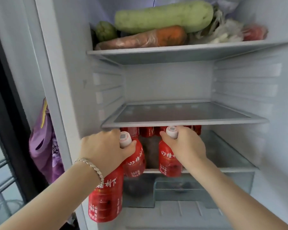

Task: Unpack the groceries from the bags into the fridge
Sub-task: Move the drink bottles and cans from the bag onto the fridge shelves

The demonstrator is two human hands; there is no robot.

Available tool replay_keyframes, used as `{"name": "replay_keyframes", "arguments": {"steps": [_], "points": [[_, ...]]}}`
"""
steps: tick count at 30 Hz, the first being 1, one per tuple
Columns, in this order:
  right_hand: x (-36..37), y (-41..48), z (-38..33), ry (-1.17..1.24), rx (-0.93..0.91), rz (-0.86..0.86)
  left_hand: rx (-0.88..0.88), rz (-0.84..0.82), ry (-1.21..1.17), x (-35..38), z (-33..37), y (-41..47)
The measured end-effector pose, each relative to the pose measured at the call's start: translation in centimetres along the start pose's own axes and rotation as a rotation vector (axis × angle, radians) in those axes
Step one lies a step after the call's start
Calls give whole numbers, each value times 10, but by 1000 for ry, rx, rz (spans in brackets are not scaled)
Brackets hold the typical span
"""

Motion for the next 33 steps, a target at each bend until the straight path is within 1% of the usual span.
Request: {"name": "replay_keyframes", "arguments": {"steps": [3, 5, 7, 9, 11, 14, 16, 18, 24, 27, 29, 31, 33], "points": [[0, 3, -3, -87, -7, 27, -4, -46, -32, 15, -2, 7], [2, 4, -1, -100, 4, 36, -5, -58, -65, 23, -2, 10], [1, 5, -2, -121, -3, 81, -5, -58, -73, 26, -4, 13], [4, 8, 2, -75, 12, 92, -9, -59, -73, 27, -6, 16], [16, 11, 15, 16, 66, 17, -7, -66, -62, 29, -6, 19], [49, 8, 34, -24, 115, -106, 7, -78, -38, 32, -6, 23], [67, 11, 39, 14, 143, -158, 15, -80, -39, 34, -7, 25], [81, 22, 34, 54, 150, -187, 24, -74, -41, 34, -7, 26], [133, 56, 13, 52, 220, -323, 33, -84, -73, 33, -6, 25], [152, 67, 7, 75, 230, -356, 35, -77, -67, 33, -6, 23], [164, 71, 6, 47, 232, -396, 43, -71, -67, 34, -5, 23], [167, 70, 7, 31, 209, -471, 47, -70, -72, 35, -6, 23], [158, 58, 5, 71, 139, -560, 43, -71, -87, 36, -6, 23]]}}
Point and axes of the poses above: each hand's wrist, its own y-axis towards the middle knuckle, its own x-axis out of the palm, z = x × y, the point moved 9 cm from there along y, towards the middle knuckle, and after that the axes turned 15 degrees about x, right-handed, at the moved point
